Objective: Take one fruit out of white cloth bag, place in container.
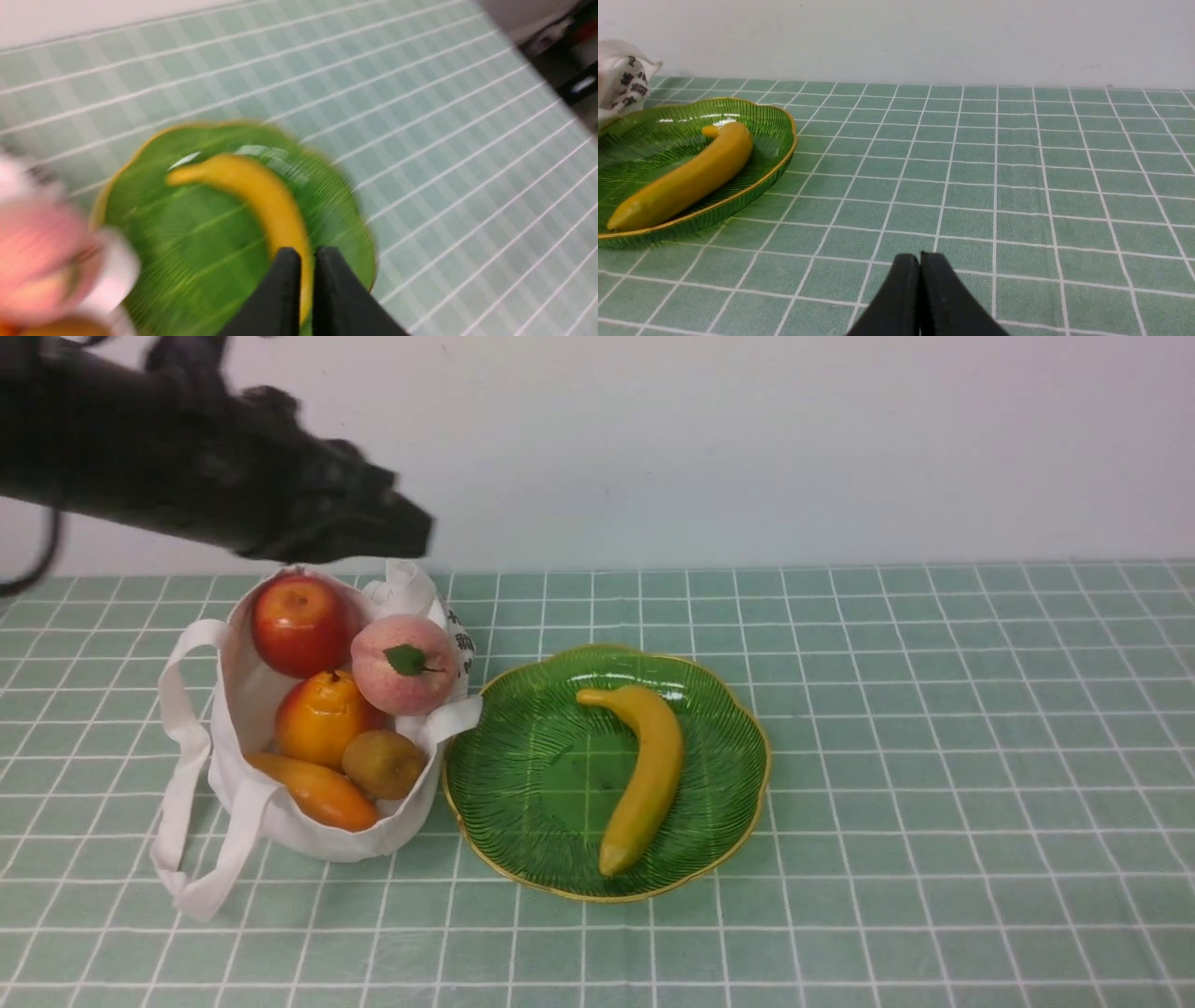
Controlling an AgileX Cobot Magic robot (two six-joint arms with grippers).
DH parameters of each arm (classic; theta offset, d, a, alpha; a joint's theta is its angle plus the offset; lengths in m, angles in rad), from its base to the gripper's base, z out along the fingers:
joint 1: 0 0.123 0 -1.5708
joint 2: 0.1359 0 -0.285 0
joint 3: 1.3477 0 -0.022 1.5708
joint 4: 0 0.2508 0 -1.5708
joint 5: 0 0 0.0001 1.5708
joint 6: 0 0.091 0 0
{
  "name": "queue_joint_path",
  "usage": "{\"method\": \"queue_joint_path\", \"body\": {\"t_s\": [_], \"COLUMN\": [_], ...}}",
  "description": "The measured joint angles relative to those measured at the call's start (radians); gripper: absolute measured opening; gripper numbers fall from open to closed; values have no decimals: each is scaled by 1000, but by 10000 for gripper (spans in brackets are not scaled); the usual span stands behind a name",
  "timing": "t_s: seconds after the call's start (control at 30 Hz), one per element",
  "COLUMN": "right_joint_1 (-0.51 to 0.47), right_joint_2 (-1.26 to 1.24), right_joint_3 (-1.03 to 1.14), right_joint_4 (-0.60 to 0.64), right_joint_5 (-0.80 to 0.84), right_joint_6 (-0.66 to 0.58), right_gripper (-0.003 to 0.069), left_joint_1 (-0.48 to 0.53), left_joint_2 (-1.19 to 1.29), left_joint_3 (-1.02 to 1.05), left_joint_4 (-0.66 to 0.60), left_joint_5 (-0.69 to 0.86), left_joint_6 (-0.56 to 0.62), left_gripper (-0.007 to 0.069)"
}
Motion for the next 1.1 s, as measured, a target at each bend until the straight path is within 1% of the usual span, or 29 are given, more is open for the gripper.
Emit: {"method": "queue_joint_path", "body": {"t_s": [0.1,0.2,0.3,0.37,0.47,0.57,0.63,0.67,0.7,0.8,0.87,0.97,1.1], "right_joint_1": [0,0,0,0,0,0,0,0,0,0,0,0,0], "right_joint_2": [0,0,0,0,0,0,0,0,0,0,0,0,0], "right_joint_3": [0,0,0,0,0,0,0,0,0,0,0,0,0], "right_joint_4": [0,0,0,0,0,0,0,0,0,0,0,0,0], "right_joint_5": [0,0,0,0,0,0,0,0,0,0,0,0,0], "right_joint_6": [0,0,0,0,0,0,0,0,0,0,0,0,0], "right_gripper": [-15,-15,-15,-15,-15,-15,-15,-15,-15,-15,-15,-15,-15], "left_joint_1": [87,107,108,108,108,108,108,108,108,108,108,108,108], "left_joint_2": [-114,-213,-363,-444,-612,-722,-807,-837,-881,-957,-980,-991,-991], "left_joint_3": [2,35,149,241,412,532,637,662,713,797,822,841,841], "left_joint_4": [74,129,160,162,157,134,101,85,52,-30,-67,-94,-107], "left_joint_5": [137,208,241,234,140,35,-108,-145,-238,-369,-397,-396,-387], "left_joint_6": [-20,-17,11,40,89,95,95,95,95,95,95,95,95], "left_gripper": [-8,-8,-8,-8,-8,-8,-8,-8,-8,-8,-8,-8,-8]}}
